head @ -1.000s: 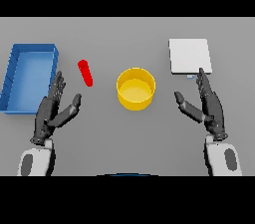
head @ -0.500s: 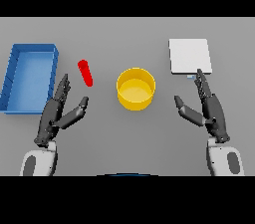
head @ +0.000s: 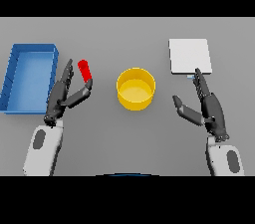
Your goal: Pick up the red beaker and tilt it to pour out 1 green nut into yellow bowl. Pick up the yellow bowl and place it on the metallic measuring scale.
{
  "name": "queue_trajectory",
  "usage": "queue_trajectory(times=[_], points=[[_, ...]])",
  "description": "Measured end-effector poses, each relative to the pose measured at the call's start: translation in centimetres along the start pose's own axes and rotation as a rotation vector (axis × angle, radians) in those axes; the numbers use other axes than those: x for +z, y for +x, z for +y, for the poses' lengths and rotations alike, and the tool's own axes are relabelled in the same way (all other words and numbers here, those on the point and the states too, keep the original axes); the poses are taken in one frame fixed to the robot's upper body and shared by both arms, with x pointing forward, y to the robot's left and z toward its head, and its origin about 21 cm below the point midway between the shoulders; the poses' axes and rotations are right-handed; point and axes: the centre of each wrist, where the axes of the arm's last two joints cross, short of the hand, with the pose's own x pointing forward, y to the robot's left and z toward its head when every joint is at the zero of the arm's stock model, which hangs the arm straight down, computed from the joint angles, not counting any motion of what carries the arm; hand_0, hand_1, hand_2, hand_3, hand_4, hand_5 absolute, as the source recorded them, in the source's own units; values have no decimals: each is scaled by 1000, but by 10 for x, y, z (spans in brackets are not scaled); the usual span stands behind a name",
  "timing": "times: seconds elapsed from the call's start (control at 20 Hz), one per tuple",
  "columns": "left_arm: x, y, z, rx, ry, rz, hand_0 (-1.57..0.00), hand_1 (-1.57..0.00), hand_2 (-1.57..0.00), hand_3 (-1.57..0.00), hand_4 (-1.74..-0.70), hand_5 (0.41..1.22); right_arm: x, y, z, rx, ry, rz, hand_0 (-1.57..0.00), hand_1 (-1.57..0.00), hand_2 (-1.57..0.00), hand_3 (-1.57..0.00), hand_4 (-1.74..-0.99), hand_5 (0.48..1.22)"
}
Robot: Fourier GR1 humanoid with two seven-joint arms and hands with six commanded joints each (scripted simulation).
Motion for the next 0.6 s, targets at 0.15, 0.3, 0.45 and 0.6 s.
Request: queue_trajectory(times=[0.15, 0.3, 0.45, 0.6], points=[[-20, 2, -4, -5, -11, -13, 1, 1, 1, 1, -1228, 636, 0, 0, -3, 2, -12, 4, 1, 1, 1, 1, -1298, 628], [-32, -1, -11, -20, -10, -18, 1, 1, 1, 1, -1222, 633, 2, -2, -5, 3, -14, 8, 1, 1, 1, 1, -1300, 631], [-47, -3, -10, -58, -1, -1, 1, 1, 1, 1, -1231, 647, -1, 0, -5, 12, -21, 7, 1, 1, 1, 1, -1300, 638], [-60, -7, -11, -53, -4, -9, 1, 1, 1, 1, -1270, 675, 0, -1, -7, 16, -17, 6, 1, 1, 1, 1, -1301, 644]])
